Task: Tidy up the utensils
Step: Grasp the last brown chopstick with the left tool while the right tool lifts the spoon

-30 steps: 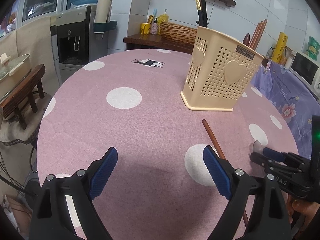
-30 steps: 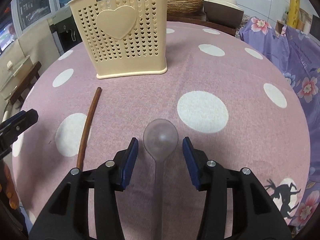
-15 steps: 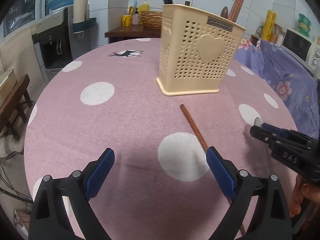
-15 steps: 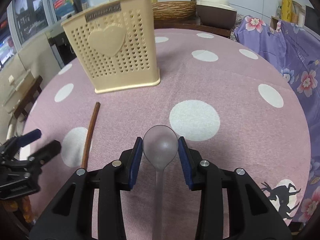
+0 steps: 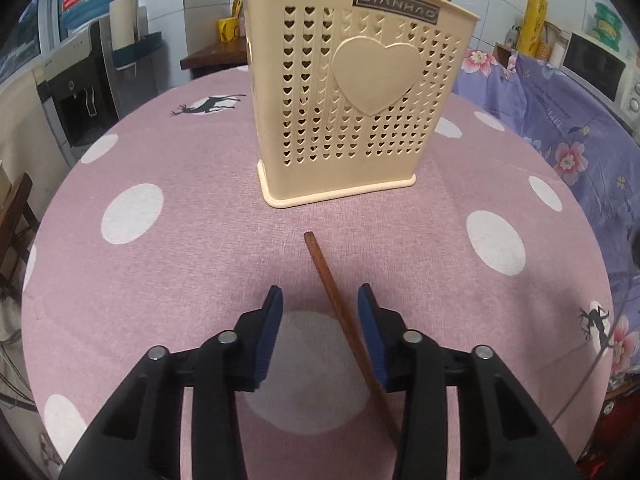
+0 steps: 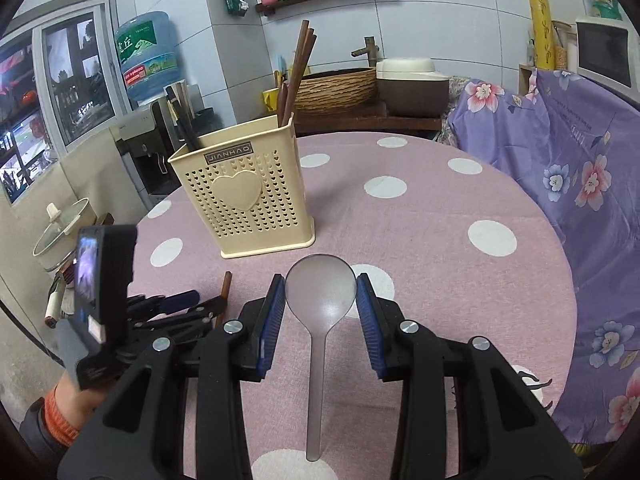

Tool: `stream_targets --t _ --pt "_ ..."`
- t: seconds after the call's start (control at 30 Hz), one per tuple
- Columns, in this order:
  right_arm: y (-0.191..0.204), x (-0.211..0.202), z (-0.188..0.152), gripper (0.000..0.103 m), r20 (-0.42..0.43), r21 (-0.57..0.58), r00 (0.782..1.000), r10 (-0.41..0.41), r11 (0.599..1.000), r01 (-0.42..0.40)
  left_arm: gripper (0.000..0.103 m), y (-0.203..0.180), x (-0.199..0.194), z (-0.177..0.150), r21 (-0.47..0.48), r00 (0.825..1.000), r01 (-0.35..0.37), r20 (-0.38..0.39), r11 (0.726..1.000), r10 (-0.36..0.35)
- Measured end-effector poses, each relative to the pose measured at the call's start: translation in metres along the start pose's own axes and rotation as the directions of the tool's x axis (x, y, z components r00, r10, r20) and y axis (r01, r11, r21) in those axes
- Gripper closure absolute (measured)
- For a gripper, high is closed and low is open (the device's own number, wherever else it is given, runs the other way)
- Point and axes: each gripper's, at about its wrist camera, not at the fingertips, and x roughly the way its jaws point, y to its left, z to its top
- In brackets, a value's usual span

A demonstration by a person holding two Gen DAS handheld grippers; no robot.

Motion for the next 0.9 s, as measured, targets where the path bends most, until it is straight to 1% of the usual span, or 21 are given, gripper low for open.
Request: stream_targets --t 0.07,0.1,0.17,0.27,0.33,0.37,0.6,0.9 --pt "-0.001 0.000 -0.001 0.066 -0.002 0.007 1.000 0.006 1.000 -0.006 0.072 -0.001 0.006 0.003 -0.005 1.000 0.002 -0.020 1.000 -0.002" --pt "-0.001 0.000 -0.002 0.066 -0.003 0.008 1.000 0.009 1.000 -0.008 0.074 -0.002 0.007 0.005 -0.004 1.000 -0.006 -0.017 1.000 0.006" --pt "0.000 0.000 -0.003 0.066 -0.003 0.010 1.000 0.013 1.000 -0.013 0.076 -0.004 0.009 0.007 -0.006 1.000 -0.021 -0.020 1.000 0.021" --pt "0.001 0.002 -0.005 0.066 -0.006 0.007 1.000 0.017 1.000 -0.017 0.081 -0.011 0.012 0.007 0.024 0.998 -0.069 -0.009 0.997 0.069" --pt "0.001 0.004 -0.006 0.066 -0.011 0.010 1.000 0.023 1.000 -0.023 0.088 -0.014 0.012 0.006 0.041 0.996 -0.093 0.000 0.995 0.093" --pt "0.001 0.005 -0.006 0.066 -0.013 0.011 1.000 0.024 1.000 -0.024 0.090 -0.014 0.013 0.007 0.041 0.996 -0.093 0.001 0.995 0.093" --pt "0.000 0.007 -0.009 0.066 -0.020 0.013 0.999 0.030 0.999 -0.029 0.092 -0.016 0.014 0.008 0.040 0.995 -0.097 0.001 0.995 0.097" --pt "-0.001 0.009 -0.011 0.066 -0.020 0.024 1.000 0.017 1.000 -0.017 0.095 -0.013 0.015 0.014 0.034 0.997 -0.070 0.018 0.997 0.069"
